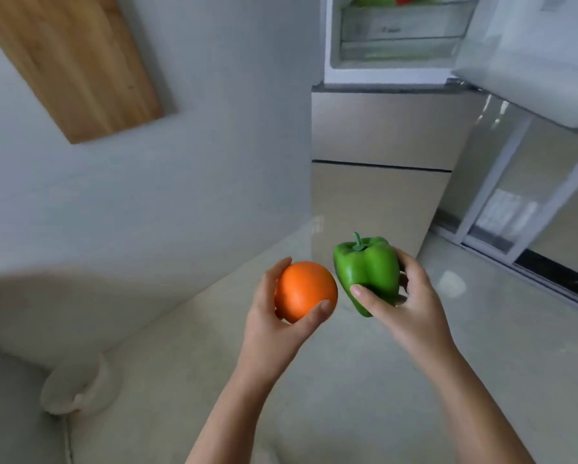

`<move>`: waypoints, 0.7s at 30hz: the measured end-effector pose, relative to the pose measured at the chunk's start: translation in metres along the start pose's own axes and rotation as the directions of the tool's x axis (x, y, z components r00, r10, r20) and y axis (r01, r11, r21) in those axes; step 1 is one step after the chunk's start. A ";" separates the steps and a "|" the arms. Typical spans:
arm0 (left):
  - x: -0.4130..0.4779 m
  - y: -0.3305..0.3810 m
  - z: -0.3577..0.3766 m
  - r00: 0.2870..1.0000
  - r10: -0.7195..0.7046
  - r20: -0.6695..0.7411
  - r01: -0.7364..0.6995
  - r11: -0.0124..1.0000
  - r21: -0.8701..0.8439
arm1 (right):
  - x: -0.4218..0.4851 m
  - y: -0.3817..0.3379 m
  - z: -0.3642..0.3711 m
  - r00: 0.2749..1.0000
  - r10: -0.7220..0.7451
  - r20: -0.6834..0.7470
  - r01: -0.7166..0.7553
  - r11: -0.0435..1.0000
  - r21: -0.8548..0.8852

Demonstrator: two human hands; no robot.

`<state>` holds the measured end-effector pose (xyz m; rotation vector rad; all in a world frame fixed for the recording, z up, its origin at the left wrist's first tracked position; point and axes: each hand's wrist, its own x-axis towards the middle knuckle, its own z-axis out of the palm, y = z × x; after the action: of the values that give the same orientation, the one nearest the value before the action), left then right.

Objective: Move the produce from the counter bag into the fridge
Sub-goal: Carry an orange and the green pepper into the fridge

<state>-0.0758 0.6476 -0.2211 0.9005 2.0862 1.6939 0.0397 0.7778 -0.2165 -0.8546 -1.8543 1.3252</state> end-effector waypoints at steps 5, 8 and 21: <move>0.070 -0.001 0.047 0.991 0.017 0.129 -0.006 0.996 -0.089 | 0.055 0.019 -0.021 0.991 0.035 -0.132 -0.041 0.998 -0.037; 0.125 -0.001 0.067 0.980 0.035 0.196 -0.010 0.992 -0.128 | 0.104 0.025 -0.025 0.979 0.033 -0.200 -0.043 0.998 -0.043; 0.349 0.022 0.152 0.956 0.162 0.245 -0.121 0.977 -0.177 | 0.317 0.016 -0.054 0.943 -0.043 -0.330 0.025 0.998 -0.058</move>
<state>-0.2434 0.9884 -0.1874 1.1734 1.7272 1.6818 -0.0854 1.0703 -0.1685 -1.0018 -1.6364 1.0399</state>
